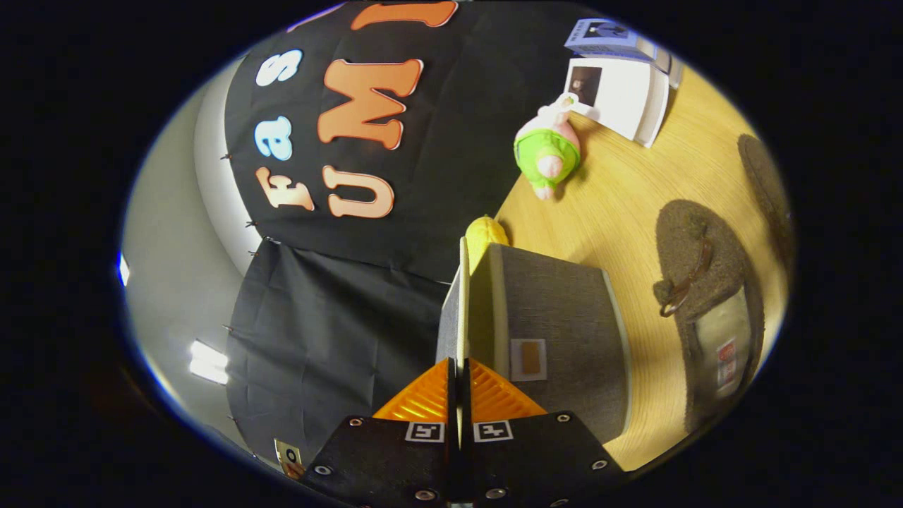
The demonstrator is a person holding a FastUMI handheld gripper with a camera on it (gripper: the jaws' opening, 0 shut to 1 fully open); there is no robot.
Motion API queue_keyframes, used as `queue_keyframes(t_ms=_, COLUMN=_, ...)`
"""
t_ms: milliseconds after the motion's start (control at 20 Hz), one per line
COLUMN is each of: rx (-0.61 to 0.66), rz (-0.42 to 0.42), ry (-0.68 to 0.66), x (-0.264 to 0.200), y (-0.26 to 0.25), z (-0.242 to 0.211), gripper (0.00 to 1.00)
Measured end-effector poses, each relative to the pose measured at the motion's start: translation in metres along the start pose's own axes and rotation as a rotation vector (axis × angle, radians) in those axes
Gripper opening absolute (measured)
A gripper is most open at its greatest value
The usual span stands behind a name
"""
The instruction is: Open the storage box then place both shoes into the box .Put the left shoe in first, then the right shoe, with the right side of both shoes facing outward in a uniform manner.
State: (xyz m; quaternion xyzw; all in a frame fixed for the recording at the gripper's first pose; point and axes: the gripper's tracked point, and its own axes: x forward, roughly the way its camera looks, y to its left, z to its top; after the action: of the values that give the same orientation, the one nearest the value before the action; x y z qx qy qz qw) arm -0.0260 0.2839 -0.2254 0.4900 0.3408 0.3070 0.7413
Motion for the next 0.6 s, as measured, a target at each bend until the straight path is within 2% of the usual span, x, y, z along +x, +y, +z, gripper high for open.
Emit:
queue_keyframes(t_ms=100, rx=-0.032, rz=0.031, ry=-0.018, x=0.001, y=0.030, z=0.004, gripper=0.01)
queue_keyframes(t_ms=350, rx=-0.161, rz=0.040, ry=-0.014, x=0.029, y=0.095, z=-0.006, gripper=0.03)
queue_keyframes(t_ms=600, rx=-0.296, rz=0.051, ry=0.036, x=0.074, y=0.153, z=-0.046, gripper=0.03)
